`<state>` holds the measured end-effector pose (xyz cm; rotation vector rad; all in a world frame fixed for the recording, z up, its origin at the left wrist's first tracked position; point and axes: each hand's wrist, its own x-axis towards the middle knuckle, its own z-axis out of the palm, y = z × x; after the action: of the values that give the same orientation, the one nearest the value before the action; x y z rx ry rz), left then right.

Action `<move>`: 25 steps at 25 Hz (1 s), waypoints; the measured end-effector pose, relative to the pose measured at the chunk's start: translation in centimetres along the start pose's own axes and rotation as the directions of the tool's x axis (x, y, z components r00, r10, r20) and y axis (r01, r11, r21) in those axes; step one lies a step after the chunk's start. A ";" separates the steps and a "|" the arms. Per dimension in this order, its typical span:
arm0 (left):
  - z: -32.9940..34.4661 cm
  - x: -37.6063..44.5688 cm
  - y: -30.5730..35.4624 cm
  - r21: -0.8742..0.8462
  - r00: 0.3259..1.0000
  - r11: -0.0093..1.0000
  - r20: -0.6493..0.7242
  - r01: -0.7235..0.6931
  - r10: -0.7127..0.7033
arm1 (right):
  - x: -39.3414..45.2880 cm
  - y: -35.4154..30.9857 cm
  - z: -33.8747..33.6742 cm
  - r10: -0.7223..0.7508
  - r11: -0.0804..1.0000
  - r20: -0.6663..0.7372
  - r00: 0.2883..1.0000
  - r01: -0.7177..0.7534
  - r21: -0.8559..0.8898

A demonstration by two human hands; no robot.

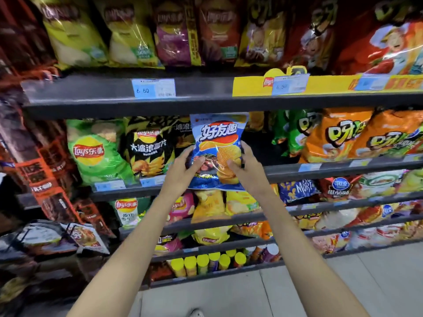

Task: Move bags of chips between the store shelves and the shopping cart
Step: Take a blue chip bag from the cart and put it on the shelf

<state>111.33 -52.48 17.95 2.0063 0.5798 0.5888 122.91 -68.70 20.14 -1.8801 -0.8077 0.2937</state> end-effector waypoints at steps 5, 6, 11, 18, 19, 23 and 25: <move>0.2 7.4 -2.3 0.077 1.000 0.997 0.023 -0.003 0.001 | 7.1 1.8 0.7 -0.055 0.997 -0.009 0.998 0.054 -0.058; 0.2 8.6 -2.7 0.072 1.000 0.997 0.019 0.012 -0.014 | 8.3 2.4 1.0 -0.061 0.995 -0.013 0.998 0.060 -0.076; 1.2 11.8 -3.4 0.092 1.000 0.996 0.005 0.011 -0.012 | 11.6 5.2 2.4 -0.056 0.991 -0.041 0.998 0.051 -0.120; 2.0 13.9 -4.7 0.272 0.993 0.960 0.069 0.072 -0.094 | 13.4 7.2 3.4 -0.093 0.964 0.021 0.995 0.096 -0.247; 2.0 14.0 -4.9 0.271 0.992 0.960 0.083 0.074 -0.100 | 13.6 7.4 3.4 -0.097 0.959 0.025 0.995 0.100 -0.264; 2.8 13.3 -4.1 0.232 0.989 0.968 0.085 0.097 -0.120 | 14.1 7.9 2.0 -0.093 0.958 0.032 0.995 0.098 -0.270; 3.3 12.9 -3.3 0.247 0.988 0.961 0.063 0.121 -0.140 | 13.8 8.0 1.3 -0.084 0.970 0.061 0.995 0.096 -0.224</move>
<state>122.80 -45.26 15.76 2.1887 0.7593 0.3698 135.69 -60.74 14.63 -2.0475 -0.9928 0.1998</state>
